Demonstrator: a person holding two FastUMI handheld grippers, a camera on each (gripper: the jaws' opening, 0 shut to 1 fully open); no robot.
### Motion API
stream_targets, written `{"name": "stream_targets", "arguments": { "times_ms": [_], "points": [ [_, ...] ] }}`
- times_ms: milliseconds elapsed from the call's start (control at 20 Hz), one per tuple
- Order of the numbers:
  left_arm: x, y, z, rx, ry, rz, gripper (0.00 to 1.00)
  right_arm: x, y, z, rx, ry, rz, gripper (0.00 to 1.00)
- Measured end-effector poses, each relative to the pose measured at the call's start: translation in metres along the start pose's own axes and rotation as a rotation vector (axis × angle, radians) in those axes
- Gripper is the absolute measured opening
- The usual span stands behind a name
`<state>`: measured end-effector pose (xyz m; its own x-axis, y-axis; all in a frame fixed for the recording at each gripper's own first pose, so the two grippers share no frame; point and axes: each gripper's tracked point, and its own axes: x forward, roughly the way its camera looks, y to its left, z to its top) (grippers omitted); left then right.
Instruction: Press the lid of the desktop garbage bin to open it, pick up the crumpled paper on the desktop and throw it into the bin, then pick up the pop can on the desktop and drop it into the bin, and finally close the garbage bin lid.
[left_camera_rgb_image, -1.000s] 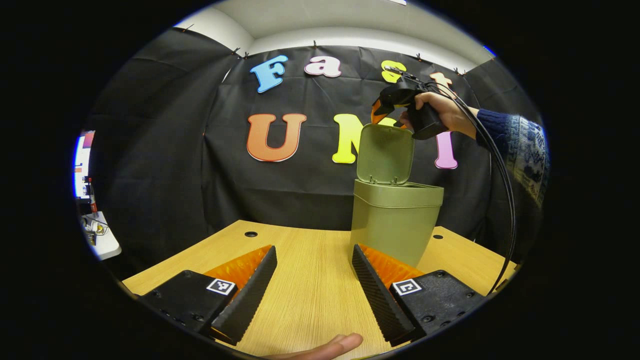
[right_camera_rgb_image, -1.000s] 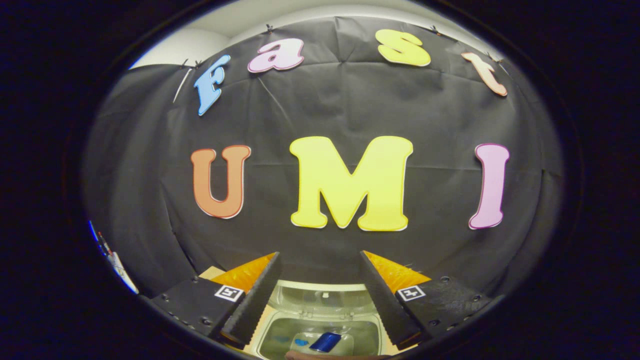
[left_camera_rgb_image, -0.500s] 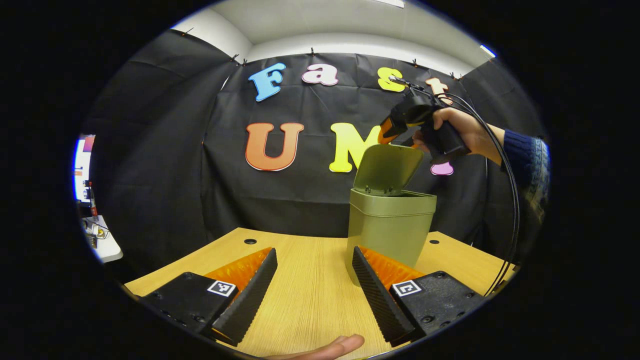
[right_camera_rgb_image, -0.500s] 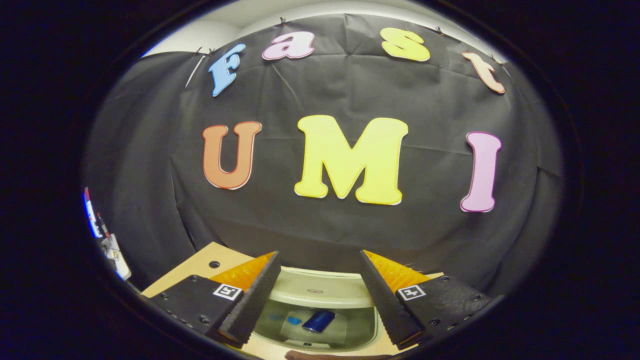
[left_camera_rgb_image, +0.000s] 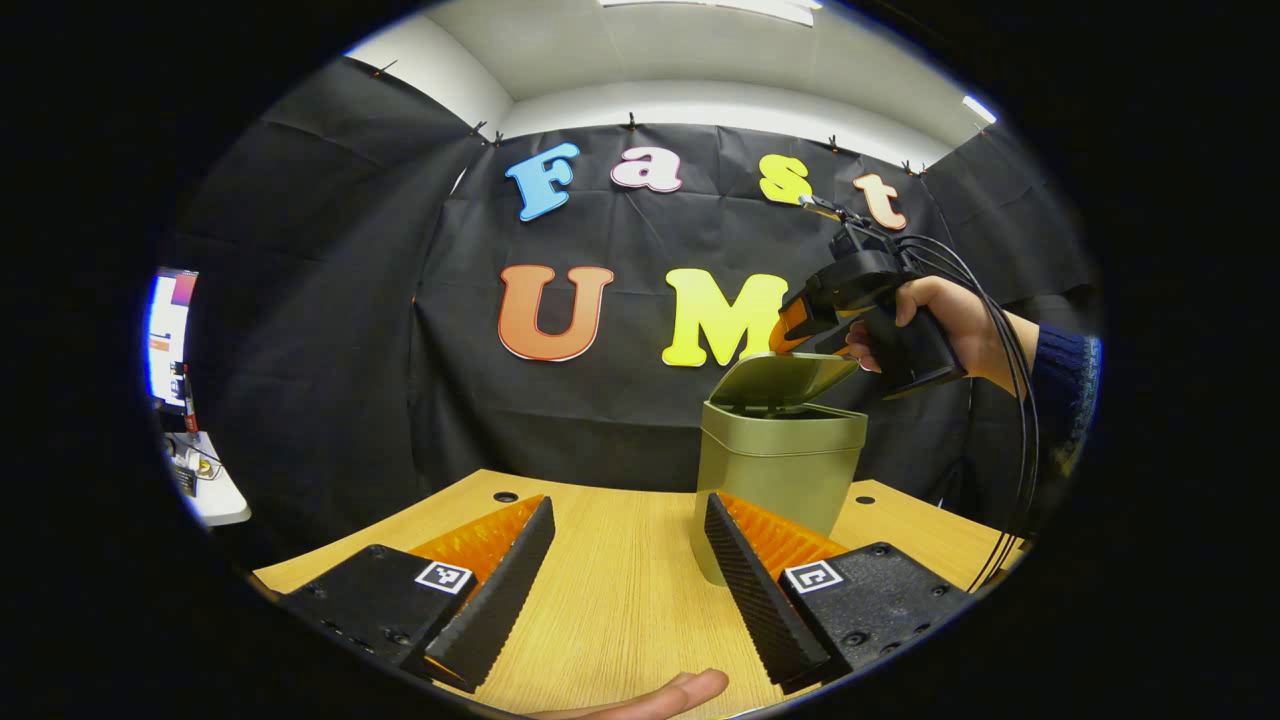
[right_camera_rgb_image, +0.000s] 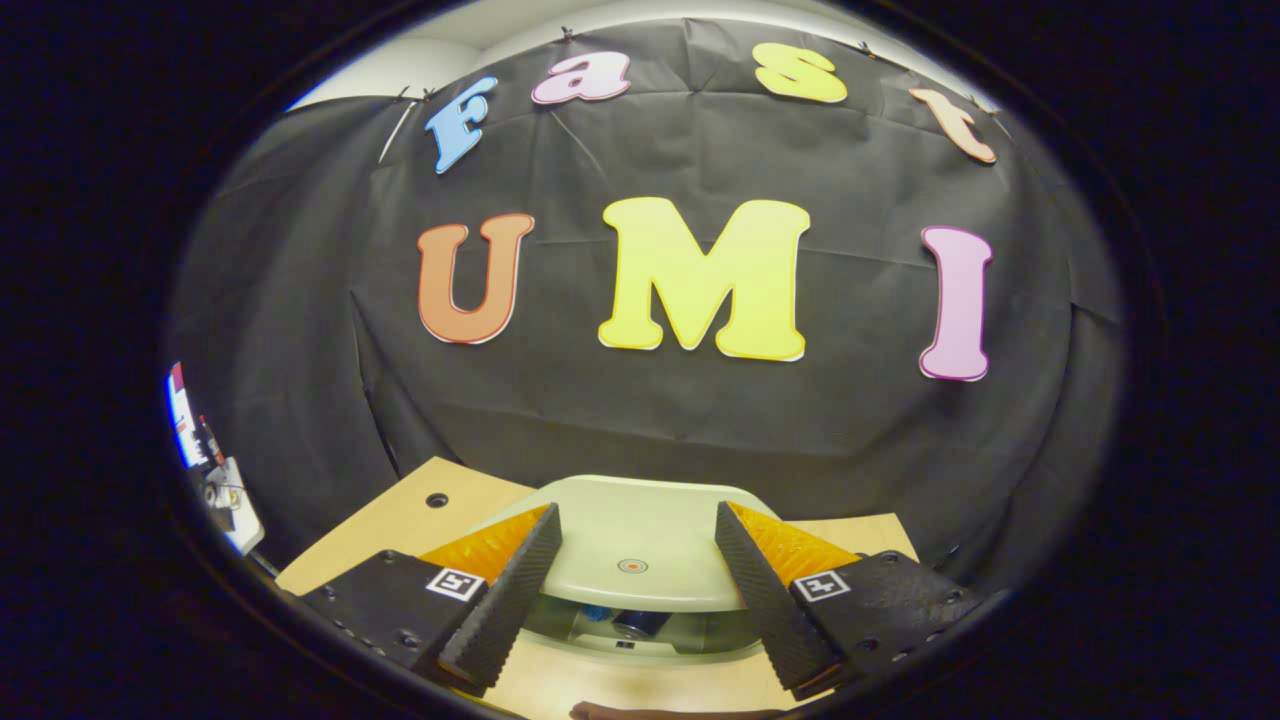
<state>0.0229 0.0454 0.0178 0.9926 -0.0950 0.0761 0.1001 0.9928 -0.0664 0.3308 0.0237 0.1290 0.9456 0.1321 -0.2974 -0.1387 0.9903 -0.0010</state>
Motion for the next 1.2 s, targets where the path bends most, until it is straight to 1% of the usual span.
{"name": "stream_targets", "arguments": {
  "times_ms": [150,200,250,350,400,450,550,650,700,750,900,1050,1200],
  "points": [
    [0.005,0.002,-0.01,0.001,0.025,0.006,0.98,-0.004,-0.002,-0.014,0.017,0.006,0.007,0.98],
    [0.005,0.004,-0.01,0.004,0.025,0.014,0.98,-0.005,-0.002,-0.02,0.02,0.01,0.006,0.96],
    [0.007,0.006,-0.009,0.006,0.022,0.02,0.98,-0.004,-0.002,-0.026,0.021,0.012,0.006,0.98],
    [0.007,0.01,-0.012,0.021,0.03,0.034,0.98,-0.004,0.001,-0.039,0.022,0.036,0.008,0.96],
    [0.008,0.014,-0.013,0.02,0.029,0.043,1.0,-0.003,0.003,-0.046,0.023,0.048,0.005,0.96],
    [0.007,0.015,-0.013,0.014,0.034,0.045,0.98,-0.004,0.004,-0.05,0.022,0.056,0.001,0.94],
    [0.005,0.011,-0.011,-0.005,0.035,0.032,0.97,-0.004,0.005,-0.056,0.018,0.071,-0.011,0.94],
    [0.003,0.012,-0.006,-0.001,0.021,0.027,0.98,-0.006,0.008,-0.058,0.013,0.077,-0.021,0.94],
    [0.001,0.013,-0.006,0.004,0.015,0.029,1.0,-0.007,0.009,-0.061,0.01,0.086,-0.024,0.94],
    [0.0,0.013,-0.003,0.007,0.01,0.027,0.97,-0.005,0.01,-0.066,0.004,0.106,-0.025,0.94],
    [-0.001,0.01,-0.003,-0.003,0.008,0.014,0.97,-0.006,0.011,-0.07,0.048,0.132,-0.032,0.96],
    [0.0,0.008,-0.004,-0.003,0.014,0.005,0.98,-0.008,0.013,-0.072,0.036,0.135,-0.032,0.95],
    [0.0,0.006,-0.007,-0.003,0.021,0.001,0.97,-0.008,0.011,-0.072,0.071,0.135,-0.037,0.96]
  ]
}}
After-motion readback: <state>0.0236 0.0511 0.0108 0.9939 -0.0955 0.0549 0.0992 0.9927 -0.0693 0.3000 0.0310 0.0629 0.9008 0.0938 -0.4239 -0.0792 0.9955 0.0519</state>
